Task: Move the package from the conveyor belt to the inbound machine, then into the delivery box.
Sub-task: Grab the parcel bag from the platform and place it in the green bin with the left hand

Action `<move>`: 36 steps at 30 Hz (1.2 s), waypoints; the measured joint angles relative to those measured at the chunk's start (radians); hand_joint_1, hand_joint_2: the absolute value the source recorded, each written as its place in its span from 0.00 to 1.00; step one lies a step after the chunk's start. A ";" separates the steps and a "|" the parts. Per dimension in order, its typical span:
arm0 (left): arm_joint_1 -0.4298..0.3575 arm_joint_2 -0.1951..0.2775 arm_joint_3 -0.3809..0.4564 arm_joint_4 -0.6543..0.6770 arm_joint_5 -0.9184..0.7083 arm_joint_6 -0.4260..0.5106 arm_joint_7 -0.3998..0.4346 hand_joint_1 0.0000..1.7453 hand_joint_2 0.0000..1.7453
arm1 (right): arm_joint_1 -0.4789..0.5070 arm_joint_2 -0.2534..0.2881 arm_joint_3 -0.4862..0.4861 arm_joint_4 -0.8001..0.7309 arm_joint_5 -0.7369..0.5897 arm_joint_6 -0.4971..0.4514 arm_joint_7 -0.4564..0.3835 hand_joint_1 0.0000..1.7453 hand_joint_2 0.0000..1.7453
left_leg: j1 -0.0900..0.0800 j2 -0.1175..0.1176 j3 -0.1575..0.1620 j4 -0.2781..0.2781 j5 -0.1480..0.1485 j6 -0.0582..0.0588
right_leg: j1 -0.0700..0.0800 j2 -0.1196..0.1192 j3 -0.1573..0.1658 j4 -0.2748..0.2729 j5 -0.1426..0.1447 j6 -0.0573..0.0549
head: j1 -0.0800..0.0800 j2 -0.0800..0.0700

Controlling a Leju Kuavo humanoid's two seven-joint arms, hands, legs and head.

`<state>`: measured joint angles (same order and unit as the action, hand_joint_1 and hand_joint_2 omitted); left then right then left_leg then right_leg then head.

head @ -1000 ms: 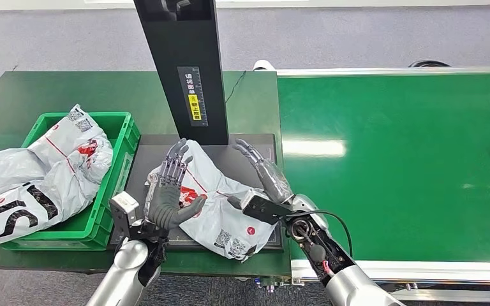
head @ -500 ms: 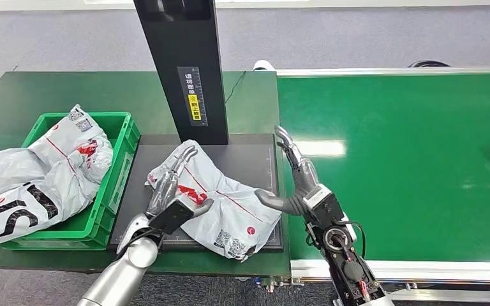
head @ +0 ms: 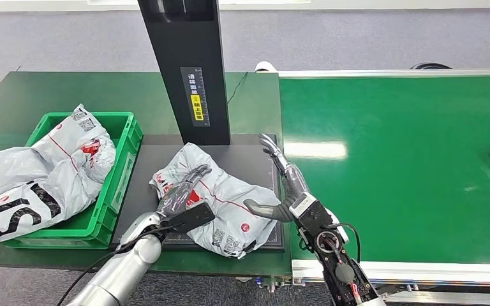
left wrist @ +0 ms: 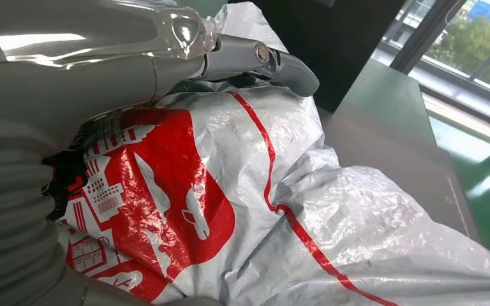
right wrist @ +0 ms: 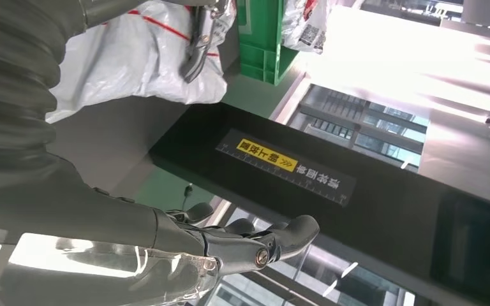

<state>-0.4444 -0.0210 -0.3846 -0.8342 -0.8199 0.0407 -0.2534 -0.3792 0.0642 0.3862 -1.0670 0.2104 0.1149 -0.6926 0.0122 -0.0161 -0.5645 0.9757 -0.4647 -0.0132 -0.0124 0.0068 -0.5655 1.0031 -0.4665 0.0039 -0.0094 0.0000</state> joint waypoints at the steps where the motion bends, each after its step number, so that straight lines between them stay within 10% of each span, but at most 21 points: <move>1: -0.006 0.000 -0.001 0.011 -0.005 -0.001 0.000 0.00 1.00 | -0.001 0.001 0.000 0.002 0.002 0.000 -0.001 0.00 1.00 | 0.000 0.000 0.002 0.000 0.000 0.000 | 0.000 -0.001 0.002 0.000 0.000 0.000 | 0.000 0.000; 23: -0.037 -0.008 -0.002 0.073 -0.018 -0.005 0.001 0.01 1.00 | -0.001 0.006 0.000 0.013 0.006 -0.001 -0.001 0.00 1.00 | -0.001 -0.001 0.014 0.000 0.000 0.000 | 0.000 -0.001 0.014 0.000 0.000 0.000 | 0.000 0.000; 27: -0.038 -0.009 0.001 0.074 -0.022 -0.020 0.006 0.96 1.00 | 0.000 0.006 0.000 0.013 0.018 -0.004 -0.001 0.00 1.00 | -0.001 -0.001 0.014 0.000 0.000 0.000 | 0.000 -0.001 0.015 0.000 -0.001 0.000 | 0.000 0.000; 36: -0.025 -0.007 0.005 0.071 -0.031 0.047 -0.060 1.00 1.00 | 0.005 0.004 -0.001 0.013 0.036 -0.013 0.002 0.00 1.00 | -0.001 -0.001 0.015 0.000 0.000 0.000 | 0.000 -0.001 0.015 0.000 0.000 0.000 | 0.000 0.000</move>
<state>-0.4691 -0.0278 -0.3793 -0.7628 -0.8508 0.0879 -0.3135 -0.3744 0.0682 0.3852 -1.0538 0.2460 0.1020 -0.6911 0.0115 -0.0167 -0.5498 0.9754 -0.4645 -0.0128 -0.0128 0.0054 -0.5509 1.0027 -0.4667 0.0043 -0.0093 0.0000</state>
